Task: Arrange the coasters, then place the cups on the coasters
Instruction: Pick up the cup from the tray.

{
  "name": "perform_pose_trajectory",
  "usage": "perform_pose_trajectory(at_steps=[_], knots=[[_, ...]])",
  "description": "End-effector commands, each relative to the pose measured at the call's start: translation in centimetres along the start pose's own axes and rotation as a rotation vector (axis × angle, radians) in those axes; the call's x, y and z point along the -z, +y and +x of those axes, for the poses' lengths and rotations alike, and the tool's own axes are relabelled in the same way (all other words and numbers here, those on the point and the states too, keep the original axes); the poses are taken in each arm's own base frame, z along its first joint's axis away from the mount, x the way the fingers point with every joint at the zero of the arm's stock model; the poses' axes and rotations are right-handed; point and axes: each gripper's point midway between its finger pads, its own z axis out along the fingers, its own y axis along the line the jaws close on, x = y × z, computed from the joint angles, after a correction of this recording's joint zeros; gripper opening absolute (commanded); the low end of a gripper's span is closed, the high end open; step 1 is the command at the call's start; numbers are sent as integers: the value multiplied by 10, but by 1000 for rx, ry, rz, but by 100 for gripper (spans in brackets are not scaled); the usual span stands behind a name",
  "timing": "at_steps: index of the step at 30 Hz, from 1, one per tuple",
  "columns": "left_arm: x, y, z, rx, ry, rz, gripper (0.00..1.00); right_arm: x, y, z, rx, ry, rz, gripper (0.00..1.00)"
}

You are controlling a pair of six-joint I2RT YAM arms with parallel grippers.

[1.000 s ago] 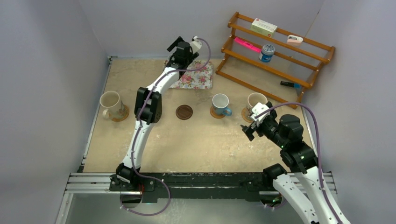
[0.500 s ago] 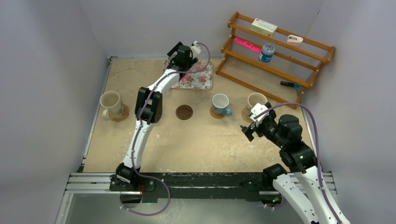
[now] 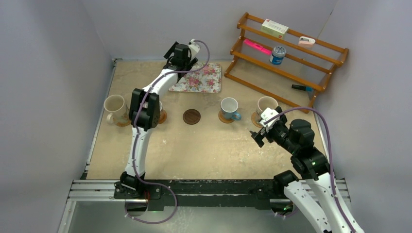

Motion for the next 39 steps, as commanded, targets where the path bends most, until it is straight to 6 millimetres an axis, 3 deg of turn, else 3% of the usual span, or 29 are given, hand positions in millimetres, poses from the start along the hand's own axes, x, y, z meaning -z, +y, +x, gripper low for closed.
perform_pose_trajectory(at_steps=[1,14,22,31,39], knots=[[20,39,-18,87,-48,-39,100,1,4,-5,16,-26,-26,99],[33,42,-7,193,-35,61,100,2,6,-4,21,-25,-35,99],[30,46,10,282,-2,108,100,2,6,-4,22,-26,-34,99],[33,23,1,387,-50,272,100,2,7,-4,22,-26,-34,99],[23,17,12,429,-6,250,100,2,6,-3,21,-26,-29,99]])
